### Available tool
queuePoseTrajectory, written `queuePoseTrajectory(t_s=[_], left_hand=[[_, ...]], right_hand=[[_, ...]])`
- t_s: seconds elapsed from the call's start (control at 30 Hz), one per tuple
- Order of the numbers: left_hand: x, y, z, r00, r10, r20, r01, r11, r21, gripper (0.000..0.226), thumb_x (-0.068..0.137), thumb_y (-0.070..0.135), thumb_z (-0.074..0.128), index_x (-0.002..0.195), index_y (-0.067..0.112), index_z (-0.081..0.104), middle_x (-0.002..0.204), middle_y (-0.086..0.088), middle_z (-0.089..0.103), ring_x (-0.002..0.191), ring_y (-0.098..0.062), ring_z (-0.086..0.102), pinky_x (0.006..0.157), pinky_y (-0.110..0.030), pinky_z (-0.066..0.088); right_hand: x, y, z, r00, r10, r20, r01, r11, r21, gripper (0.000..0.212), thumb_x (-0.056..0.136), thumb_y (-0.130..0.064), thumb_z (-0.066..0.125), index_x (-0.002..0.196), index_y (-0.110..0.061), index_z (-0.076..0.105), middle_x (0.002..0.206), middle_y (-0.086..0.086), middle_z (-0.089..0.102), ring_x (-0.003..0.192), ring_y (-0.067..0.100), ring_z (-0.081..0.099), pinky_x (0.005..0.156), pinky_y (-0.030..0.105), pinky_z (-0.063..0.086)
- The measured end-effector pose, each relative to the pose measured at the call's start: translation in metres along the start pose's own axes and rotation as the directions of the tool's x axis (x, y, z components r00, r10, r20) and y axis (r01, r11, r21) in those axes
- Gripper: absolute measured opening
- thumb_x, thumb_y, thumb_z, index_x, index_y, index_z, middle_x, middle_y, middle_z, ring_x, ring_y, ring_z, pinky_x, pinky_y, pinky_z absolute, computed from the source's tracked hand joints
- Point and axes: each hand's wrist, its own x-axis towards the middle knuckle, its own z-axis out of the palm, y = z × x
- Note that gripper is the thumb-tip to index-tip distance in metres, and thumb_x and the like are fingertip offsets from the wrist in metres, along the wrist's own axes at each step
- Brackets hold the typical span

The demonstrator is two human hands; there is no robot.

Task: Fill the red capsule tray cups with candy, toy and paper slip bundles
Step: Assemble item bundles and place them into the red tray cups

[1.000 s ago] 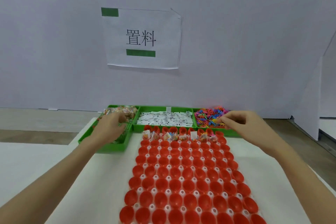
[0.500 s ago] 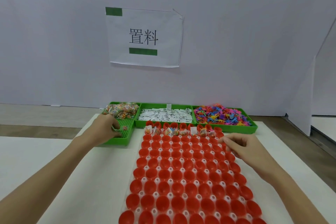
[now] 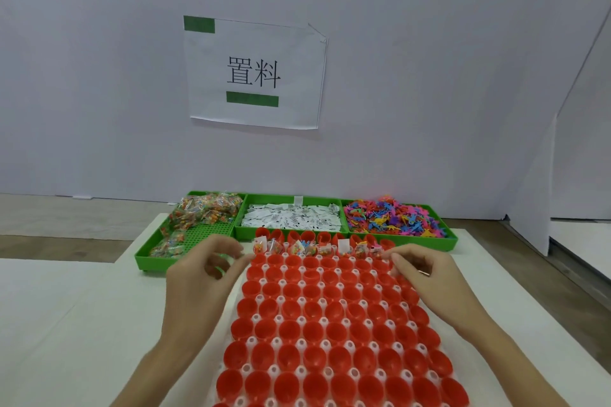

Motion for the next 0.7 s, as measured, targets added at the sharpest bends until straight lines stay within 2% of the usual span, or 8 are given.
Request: queuePoseTrajectory(t_s=[0.07, 0.13, 0.23, 0.33, 0.43, 0.5, 0.6, 0.7], left_hand=[[-0.005, -0.002, 0.000, 0.999, 0.048, 0.020, -0.049, 0.997, 0.054, 0.021, 0.075, 0.030, 0.083, 0.088, 0.034, 0.066, 0.078, 0.016, 0.067, 0.069, -0.007, 0.063, 0.060, -0.009, 0.047], [-0.005, -0.004, 0.002, 0.989, 0.118, 0.088, -0.132, 0.978, 0.164, 0.025, 0.073, 0.020, 0.086, 0.090, 0.029, 0.070, 0.078, 0.022, 0.062, 0.069, -0.003, 0.060, 0.061, -0.007, 0.045], [-0.005, -0.008, 0.004, 0.980, 0.166, 0.109, -0.183, 0.968, 0.172, 0.022, 0.075, 0.009, 0.087, 0.084, 0.023, 0.073, 0.082, 0.018, 0.060, 0.069, -0.002, 0.058, 0.061, -0.011, 0.048], [-0.008, -0.008, 0.005, 0.981, 0.151, 0.121, -0.165, 0.980, 0.109, 0.020, 0.078, 0.007, 0.084, 0.085, 0.022, 0.073, 0.087, 0.018, 0.061, 0.074, -0.002, 0.063, 0.066, -0.011, 0.052], [-0.009, -0.009, 0.004, 0.980, 0.151, 0.131, -0.160, 0.985, 0.061, 0.018, 0.080, 0.009, 0.082, 0.092, 0.020, 0.075, 0.093, 0.017, 0.062, 0.079, 0.002, 0.065, 0.074, -0.007, 0.052], [-0.007, -0.010, 0.003, 0.978, 0.171, 0.121, -0.178, 0.982, 0.056, 0.019, 0.082, 0.008, 0.080, 0.097, 0.019, 0.075, 0.097, 0.017, 0.061, 0.081, 0.004, 0.066, 0.078, -0.009, 0.053], [-0.004, -0.012, 0.001, 0.978, 0.184, 0.096, -0.193, 0.977, 0.092, 0.020, 0.085, 0.004, 0.077, 0.100, 0.017, 0.076, 0.099, 0.014, 0.060, 0.086, 0.005, 0.064, 0.079, -0.015, 0.055], [-0.003, -0.012, 0.001, 0.981, 0.176, 0.079, -0.184, 0.976, 0.114, 0.020, 0.086, 0.001, 0.076, 0.099, 0.016, 0.076, 0.099, 0.012, 0.061, 0.087, 0.004, 0.063, 0.077, -0.020, 0.055]], right_hand=[[0.014, -0.008, 0.011, 0.999, -0.031, 0.012, 0.033, 0.994, -0.103, 0.020, 0.098, -0.021, 0.063, 0.094, -0.036, 0.076, 0.081, -0.019, 0.072, 0.083, -0.002, 0.066, 0.069, 0.010, 0.049], [0.035, -0.015, 0.025, 0.999, -0.051, 0.016, 0.054, 0.983, -0.175, 0.018, 0.098, -0.021, 0.064, 0.094, -0.033, 0.076, 0.079, -0.021, 0.072, 0.084, -0.006, 0.065, 0.070, 0.006, 0.047], [0.073, -0.023, 0.048, 0.994, -0.088, 0.060, 0.102, 0.954, -0.281, 0.013, 0.098, -0.023, 0.065, 0.102, -0.026, 0.077, 0.087, -0.020, 0.071, 0.079, -0.007, 0.063, 0.073, 0.007, 0.047], [0.113, -0.028, 0.070, 0.987, -0.112, 0.113, 0.147, 0.914, -0.377, 0.016, 0.098, -0.021, 0.066, 0.108, -0.016, 0.078, 0.101, -0.005, 0.076, 0.086, 0.002, 0.064, 0.088, 0.020, 0.053], [0.145, -0.026, 0.088, 0.978, -0.074, 0.196, 0.163, 0.856, -0.490, 0.018, 0.098, -0.018, 0.067, 0.110, -0.011, 0.078, 0.110, 0.005, 0.077, 0.092, 0.014, 0.069, 0.084, 0.023, 0.051], [0.158, -0.021, 0.095, 0.964, -0.028, 0.264, 0.179, 0.804, -0.568, 0.017, 0.095, -0.017, 0.070, 0.107, -0.010, 0.080, 0.110, 0.007, 0.077, 0.090, 0.015, 0.070, 0.083, 0.026, 0.053], [0.171, -0.015, 0.098, 0.948, 0.025, 0.317, 0.203, 0.720, -0.663, 0.016, 0.090, -0.019, 0.076, 0.100, -0.007, 0.081, 0.105, 0.009, 0.078, 0.095, 0.022, 0.072, 0.087, 0.037, 0.058], [0.179, -0.014, 0.099, 0.945, 0.041, 0.325, 0.196, 0.723, -0.663, 0.013, 0.086, -0.007, 0.074, 0.090, 0.005, 0.077, 0.096, 0.021, 0.076, 0.089, 0.032, 0.074, 0.080, 0.044, 0.061]])
